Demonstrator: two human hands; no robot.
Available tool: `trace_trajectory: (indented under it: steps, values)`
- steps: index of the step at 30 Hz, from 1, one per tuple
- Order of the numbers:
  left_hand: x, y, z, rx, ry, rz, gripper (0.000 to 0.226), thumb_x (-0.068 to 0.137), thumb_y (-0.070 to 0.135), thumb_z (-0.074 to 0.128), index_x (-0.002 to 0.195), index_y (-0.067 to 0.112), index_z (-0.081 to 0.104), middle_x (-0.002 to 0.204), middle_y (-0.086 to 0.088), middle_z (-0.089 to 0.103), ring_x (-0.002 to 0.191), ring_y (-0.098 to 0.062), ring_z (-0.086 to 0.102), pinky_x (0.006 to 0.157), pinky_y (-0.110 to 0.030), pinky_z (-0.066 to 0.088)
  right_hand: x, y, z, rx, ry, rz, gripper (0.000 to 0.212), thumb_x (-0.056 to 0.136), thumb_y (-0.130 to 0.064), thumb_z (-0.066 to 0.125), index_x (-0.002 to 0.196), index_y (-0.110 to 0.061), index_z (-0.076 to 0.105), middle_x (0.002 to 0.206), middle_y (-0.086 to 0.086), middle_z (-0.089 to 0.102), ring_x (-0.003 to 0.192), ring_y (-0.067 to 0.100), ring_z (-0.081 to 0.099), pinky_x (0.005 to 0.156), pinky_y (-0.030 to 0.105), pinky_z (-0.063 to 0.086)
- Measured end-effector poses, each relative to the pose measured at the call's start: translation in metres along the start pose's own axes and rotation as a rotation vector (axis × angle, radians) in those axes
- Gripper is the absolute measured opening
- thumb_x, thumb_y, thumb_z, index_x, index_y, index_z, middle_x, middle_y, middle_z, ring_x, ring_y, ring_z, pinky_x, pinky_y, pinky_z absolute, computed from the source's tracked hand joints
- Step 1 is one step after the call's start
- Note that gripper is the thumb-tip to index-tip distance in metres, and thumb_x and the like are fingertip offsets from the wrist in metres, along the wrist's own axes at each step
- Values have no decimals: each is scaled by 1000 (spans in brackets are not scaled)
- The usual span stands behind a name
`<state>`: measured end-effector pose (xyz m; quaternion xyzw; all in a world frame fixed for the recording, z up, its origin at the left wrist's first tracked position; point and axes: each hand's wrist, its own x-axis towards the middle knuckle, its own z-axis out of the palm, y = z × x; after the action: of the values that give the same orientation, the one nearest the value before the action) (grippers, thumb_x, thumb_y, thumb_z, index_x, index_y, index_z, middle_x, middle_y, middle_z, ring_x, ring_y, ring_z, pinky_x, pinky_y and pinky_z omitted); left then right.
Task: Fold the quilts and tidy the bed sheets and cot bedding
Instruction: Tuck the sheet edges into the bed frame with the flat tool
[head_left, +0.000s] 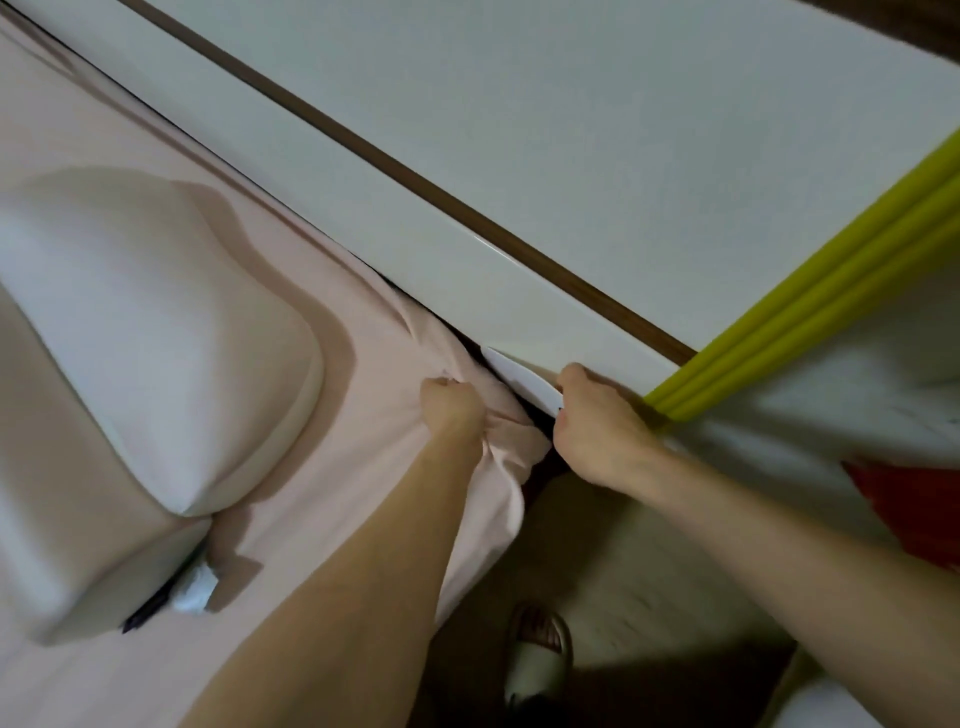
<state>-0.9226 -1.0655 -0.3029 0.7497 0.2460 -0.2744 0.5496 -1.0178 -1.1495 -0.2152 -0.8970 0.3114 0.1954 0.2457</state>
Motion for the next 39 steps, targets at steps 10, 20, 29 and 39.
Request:
trace_trajectory:
  steps: [10, 20, 29, 39]
  values:
    - [-29, -6, -52, -550, -176, -190, 60, 90, 69, 37, 104, 18, 63, 99, -5, 71, 94, -24, 67, 82, -33, 55, 29, -29, 31, 444, -62, -102, 21, 89, 1, 52, 108, -6, 57, 75, -6, 50, 63, 4, 47, 38, 4, 32]
    - [-33, 5, -97, -536, -446, -310, 44, 91, 30, 51, 123, 1, 59, 115, -19, 67, 111, -34, 63, 104, -48, 44, 59, -56, 67, 658, -207, 82, 38, 91, -33, 60, 116, -3, 57, 84, 8, 60, 70, 21, 57, 60, 30, 44]
    - [-24, 4, -88, 3, -39, -73, 17, 87, 28, 56, 88, 11, 57, 85, -1, 62, 84, -22, 60, 66, -29, 46, 69, -44, 56, 384, 0, -6, 21, 96, -26, 54, 96, -7, 63, 85, 6, 63, 73, 23, 59, 51, 23, 38]
    - [-31, 16, -30, -166, -477, -83, 51, 99, 58, 26, 113, 23, 60, 118, 4, 60, 112, -17, 55, 101, -33, 42, 46, -36, 24, 132, 380, -86, 27, 90, -29, 65, 107, -9, 66, 106, 9, 69, 97, 25, 66, 81, 31, 53]
